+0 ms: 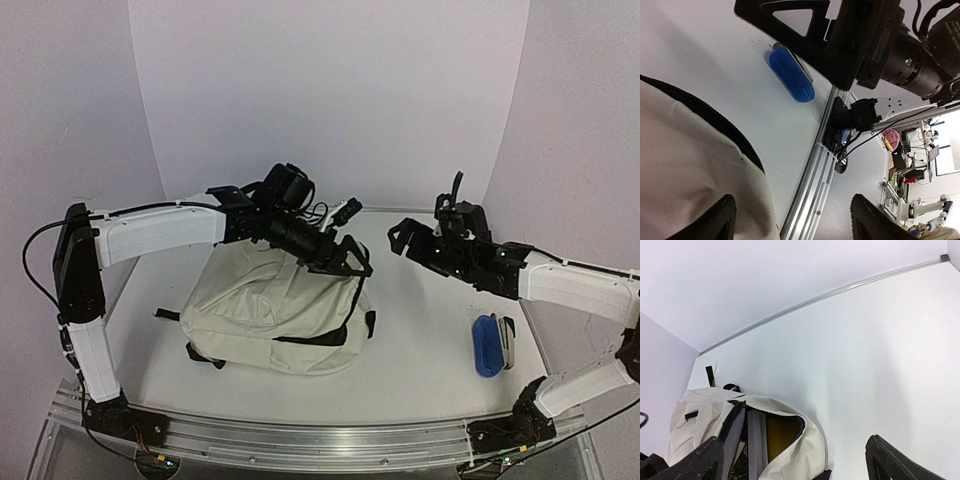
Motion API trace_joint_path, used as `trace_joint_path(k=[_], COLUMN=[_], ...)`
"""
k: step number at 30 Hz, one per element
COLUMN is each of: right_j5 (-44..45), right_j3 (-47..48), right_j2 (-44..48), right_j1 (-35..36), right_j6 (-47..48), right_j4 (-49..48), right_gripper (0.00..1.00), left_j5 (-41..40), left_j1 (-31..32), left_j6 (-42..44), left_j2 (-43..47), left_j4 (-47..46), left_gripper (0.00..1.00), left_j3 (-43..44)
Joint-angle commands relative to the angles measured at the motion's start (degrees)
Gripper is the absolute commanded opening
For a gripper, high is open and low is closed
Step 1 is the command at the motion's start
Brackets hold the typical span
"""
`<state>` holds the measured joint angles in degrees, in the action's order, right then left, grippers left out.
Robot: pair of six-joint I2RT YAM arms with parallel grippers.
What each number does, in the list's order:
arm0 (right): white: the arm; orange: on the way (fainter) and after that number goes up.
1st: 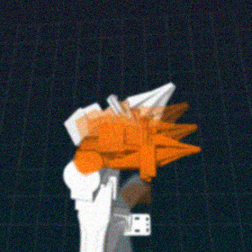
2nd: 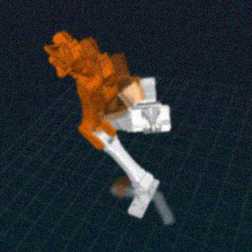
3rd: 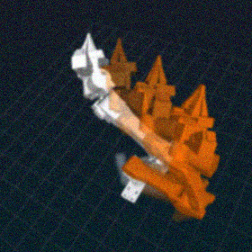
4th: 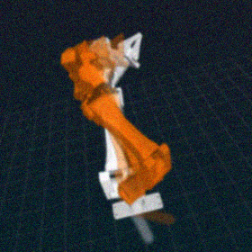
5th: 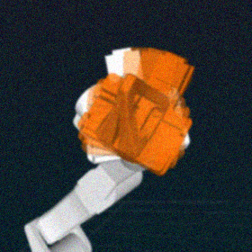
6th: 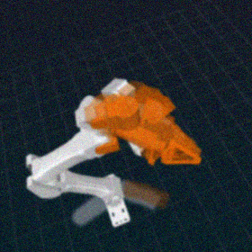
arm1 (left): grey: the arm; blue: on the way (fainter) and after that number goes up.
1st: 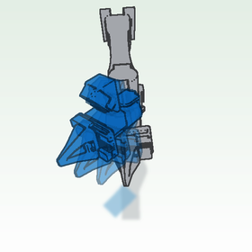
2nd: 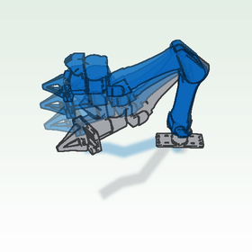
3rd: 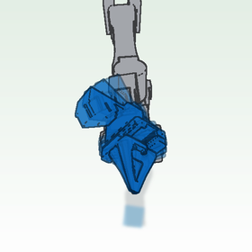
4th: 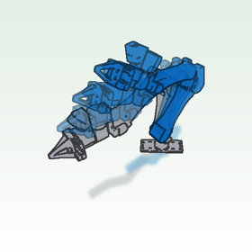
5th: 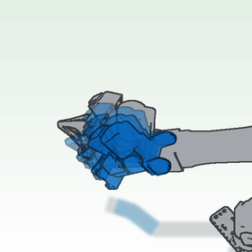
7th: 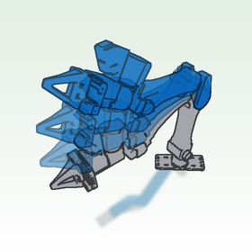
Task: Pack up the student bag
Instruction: Adjust the student bag at the center of the board.
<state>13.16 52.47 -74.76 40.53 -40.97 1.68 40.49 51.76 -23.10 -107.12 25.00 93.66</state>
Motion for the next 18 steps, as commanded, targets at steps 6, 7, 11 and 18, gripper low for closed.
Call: trace_joint_path(k=[6, 7, 11, 18], right_j5=[-8.53, -9.56, -14.34, -20.74], right_j3=[6.63, 7.33, 9.37, 9.23], right_j2=[-7.96, -8.72, -11.3, -14.65], right_j1=[0.28, 0.32, 0.3, 0.33], right_j6=[5.25, 5.81, 5.94, 4.39], right_j4=[0.82, 0.69, -0.29, -4.14], right_gripper=[0.98, 0.98, 0.98, 0.96], left_j5=[-14.69, -17.4, -23.76, -18.94], left_j1=[-1.25, -1.75, -5.01, -10.08], left_j6=[-4.85, -6.19, -13.58, -21.93], left_j2=[17.28, 18.9, 25.96, 35.75], left_j4=[-1.92, -0.64, 4.82, 6.39], left_gripper=[1.0, 1.0, 1.0, 1.0], left_j3=[-9.34, -11.07, -16.91, -27.23])
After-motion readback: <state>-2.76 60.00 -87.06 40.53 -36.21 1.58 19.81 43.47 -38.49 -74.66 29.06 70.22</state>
